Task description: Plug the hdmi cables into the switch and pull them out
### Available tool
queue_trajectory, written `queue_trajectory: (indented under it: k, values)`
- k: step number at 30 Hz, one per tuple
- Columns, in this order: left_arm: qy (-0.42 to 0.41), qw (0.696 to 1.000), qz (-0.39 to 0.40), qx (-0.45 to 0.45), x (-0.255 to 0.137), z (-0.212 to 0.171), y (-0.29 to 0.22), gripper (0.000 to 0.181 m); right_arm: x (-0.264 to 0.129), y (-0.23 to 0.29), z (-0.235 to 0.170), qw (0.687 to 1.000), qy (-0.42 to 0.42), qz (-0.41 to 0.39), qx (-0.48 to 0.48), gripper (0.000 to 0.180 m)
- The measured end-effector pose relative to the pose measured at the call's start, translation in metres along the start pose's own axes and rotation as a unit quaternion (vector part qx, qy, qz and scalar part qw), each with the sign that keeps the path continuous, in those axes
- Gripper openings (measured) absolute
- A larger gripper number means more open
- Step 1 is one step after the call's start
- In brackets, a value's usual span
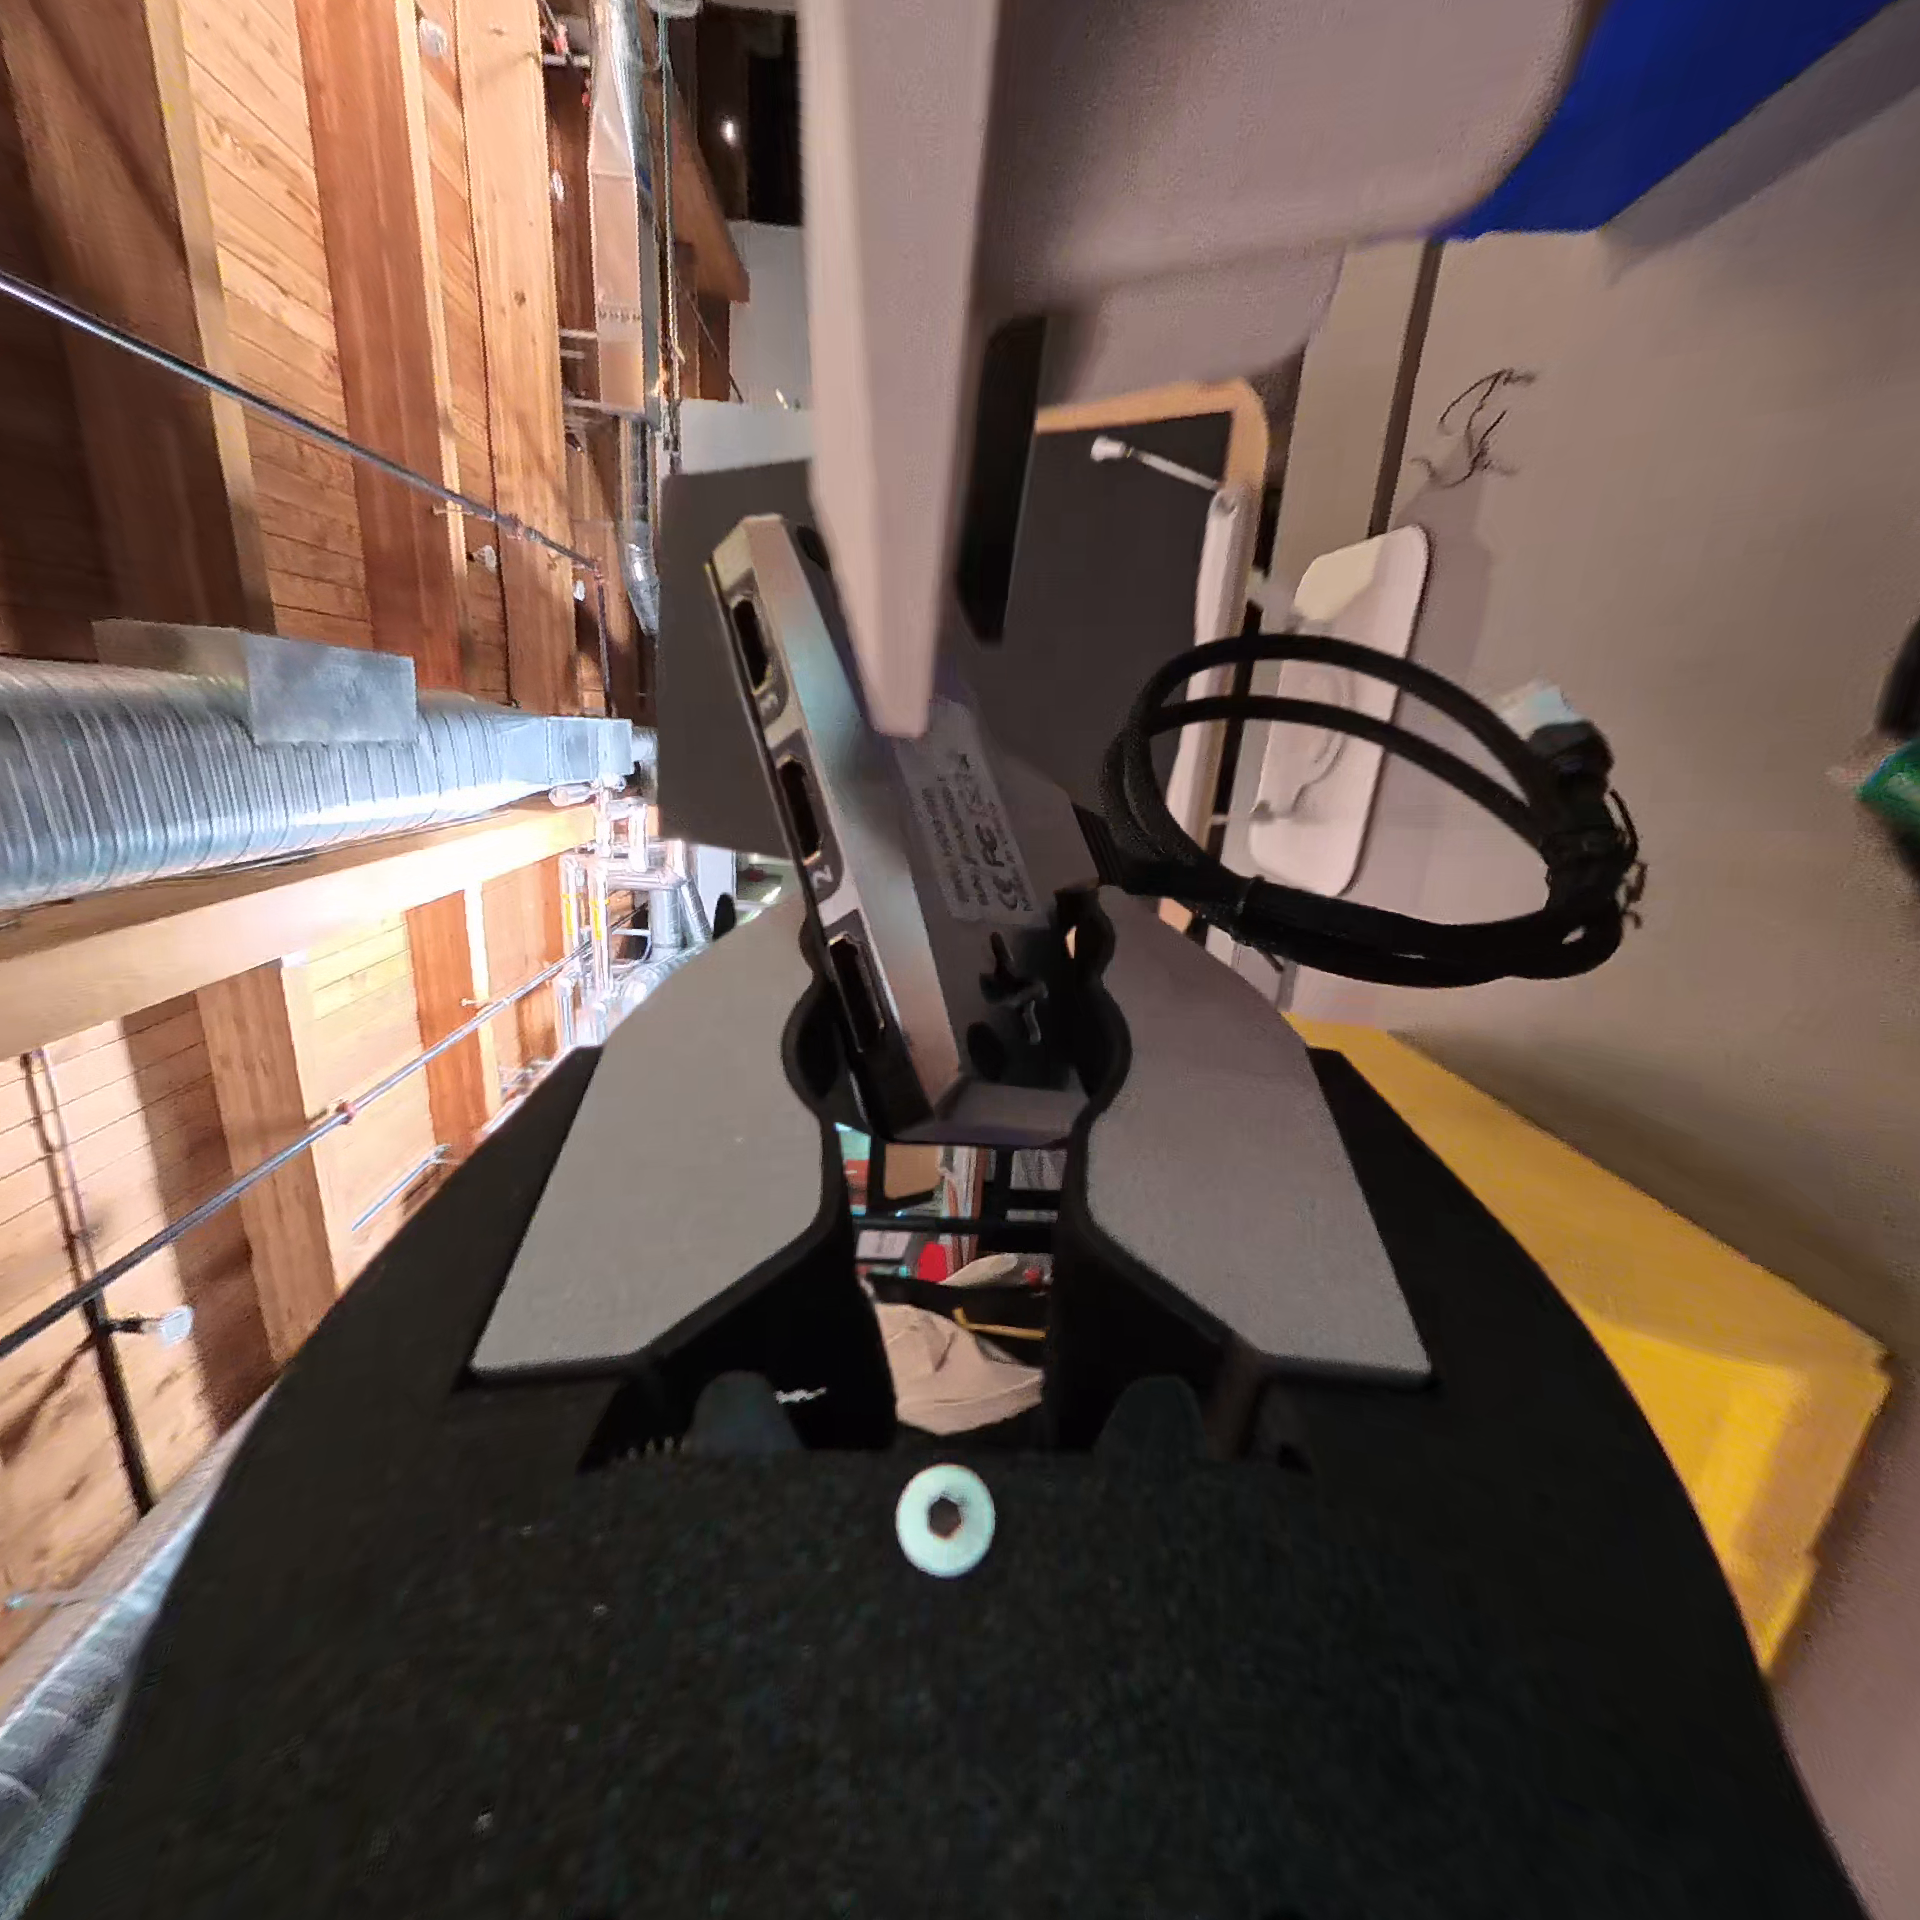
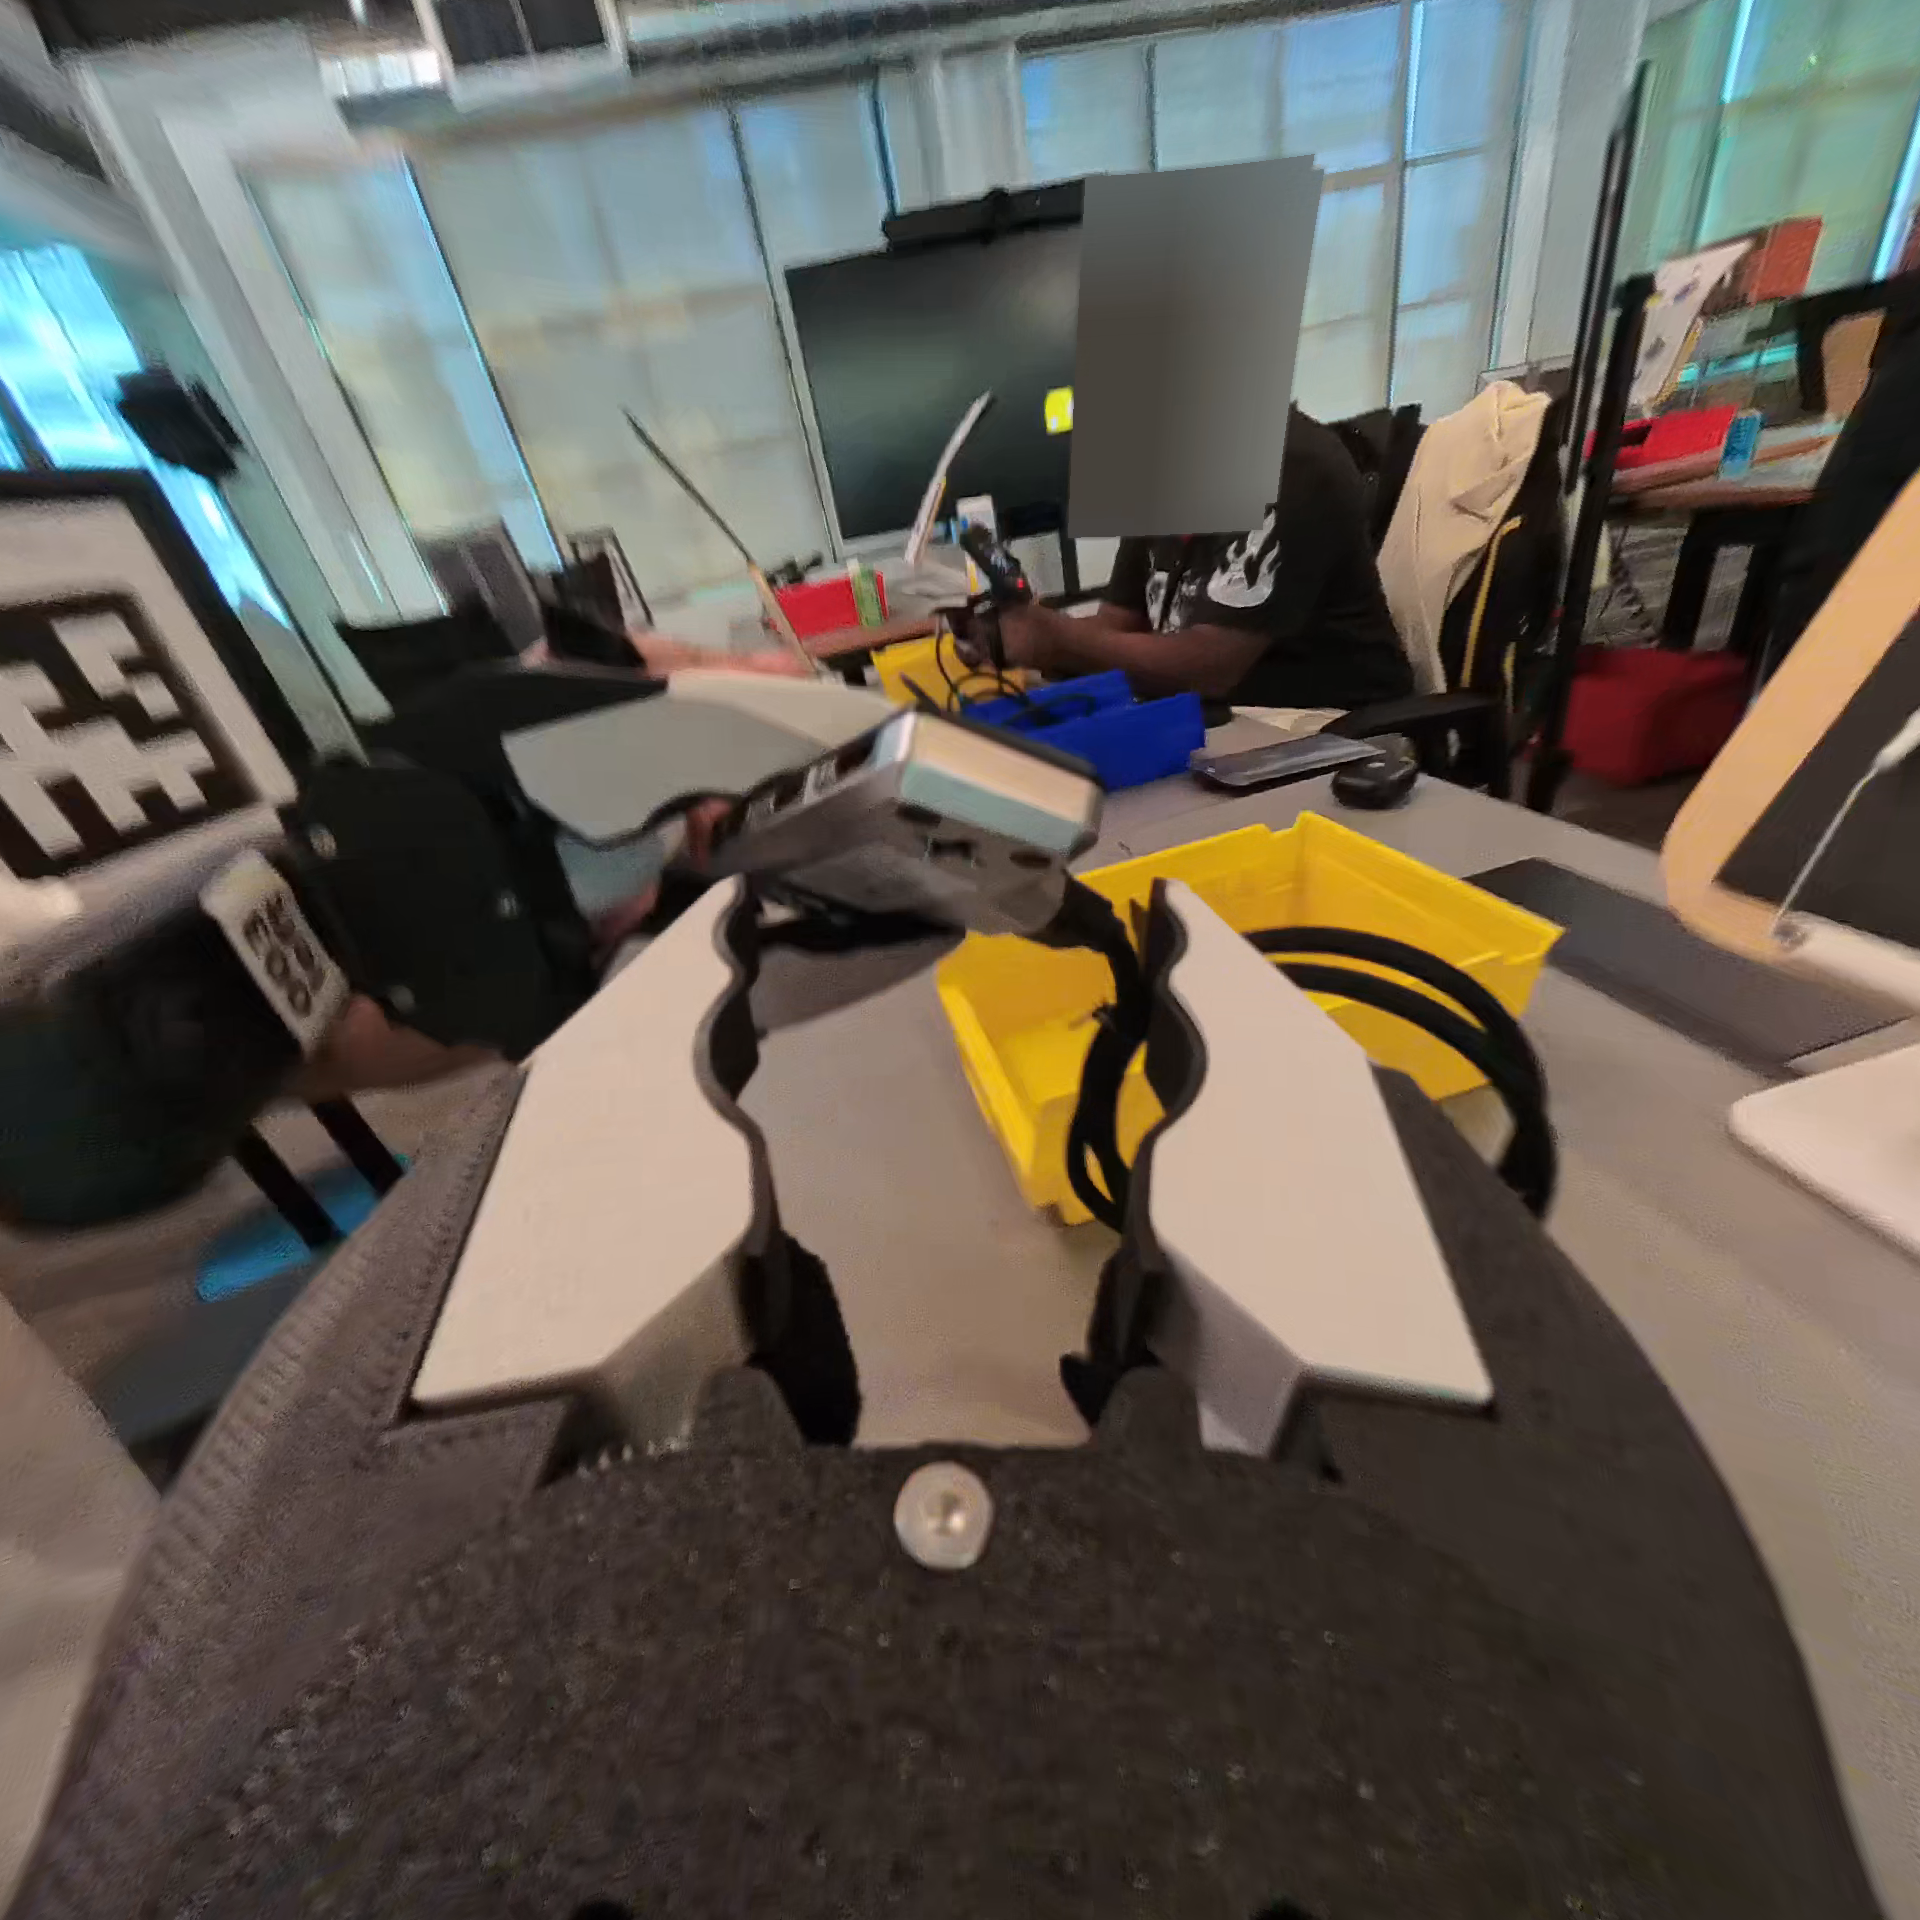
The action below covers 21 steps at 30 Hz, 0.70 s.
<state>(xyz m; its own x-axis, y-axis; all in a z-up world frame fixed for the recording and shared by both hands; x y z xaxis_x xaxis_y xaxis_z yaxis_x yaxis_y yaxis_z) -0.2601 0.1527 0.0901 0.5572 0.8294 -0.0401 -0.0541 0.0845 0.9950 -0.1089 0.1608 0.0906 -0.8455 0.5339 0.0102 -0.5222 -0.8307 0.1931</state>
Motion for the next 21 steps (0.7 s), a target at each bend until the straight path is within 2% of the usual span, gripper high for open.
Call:
queue_trajectory:
  k: [4,5,10,12,14,15,16,19,21]
  values:
    - [-0.015,1.0,0.005,-0.02,0.002,0.021,-0.022,0.042,-0.008,0.001,-0.021,0.987,-0.11,0.003,0.118,0.072]
    - [-0.019,0.999,0.007,-0.025,0.002,0.026,-0.027,0.042,-0.011,0.0,-0.026,0.98,-0.134,0.005,0.144,0.057]
    - [-0.05,0.989,-0.034,-0.131,0.001,0.035,-0.046,0.042,-0.022,-0.009,-0.045,0.963,-0.147,0.031,0.223,0.052]
    - [-0.085,0.966,-0.07,-0.233,-0.003,0.031,-0.048,0.039,-0.027,-0.019,-0.052,0.943,-0.157,0.05,0.288,0.051]
    - [-0.126,0.92,-0.126,-0.35,-0.004,0.026,-0.05,0.036,-0.034,-0.03,-0.062,0.925,-0.171,0.047,0.337,0.051]
    - [-0.154,0.893,-0.15,-0.396,-0.005,0.024,-0.051,0.037,-0.036,-0.033,-0.067,0.917,-0.178,0.053,0.353,0.057]
    - [-0.178,0.871,-0.16,-0.428,-0.004,0.021,-0.051,0.037,-0.038,-0.034,-0.07,0.907,-0.194,0.066,0.367,0.05]
    - [-0.23,0.824,-0.16,-0.493,-0.002,0.017,-0.055,0.045,-0.036,-0.033,-0.079,0.887,-0.217,0.09,0.398,0.051]
    - [-0.246,0.82,-0.159,-0.492,-0.002,0.021,-0.059,0.045,-0.033,-0.031,-0.082,0.876,-0.23,0.102,0.411,0.051]
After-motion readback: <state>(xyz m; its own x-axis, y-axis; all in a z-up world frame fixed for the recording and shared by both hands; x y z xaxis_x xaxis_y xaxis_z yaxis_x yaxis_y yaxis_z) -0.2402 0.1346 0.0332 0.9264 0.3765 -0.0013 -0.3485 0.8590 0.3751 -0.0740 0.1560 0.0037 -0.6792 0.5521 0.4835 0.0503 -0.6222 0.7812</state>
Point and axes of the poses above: each gripper's, where its closed fingertips meet, x out along the fingers, z out of its top, y = z × x across the jaws, the point moved 9 cm from there along -x, back along the fingers, and after that the axes turned 3 degrees about y, right-handed, at the moved point
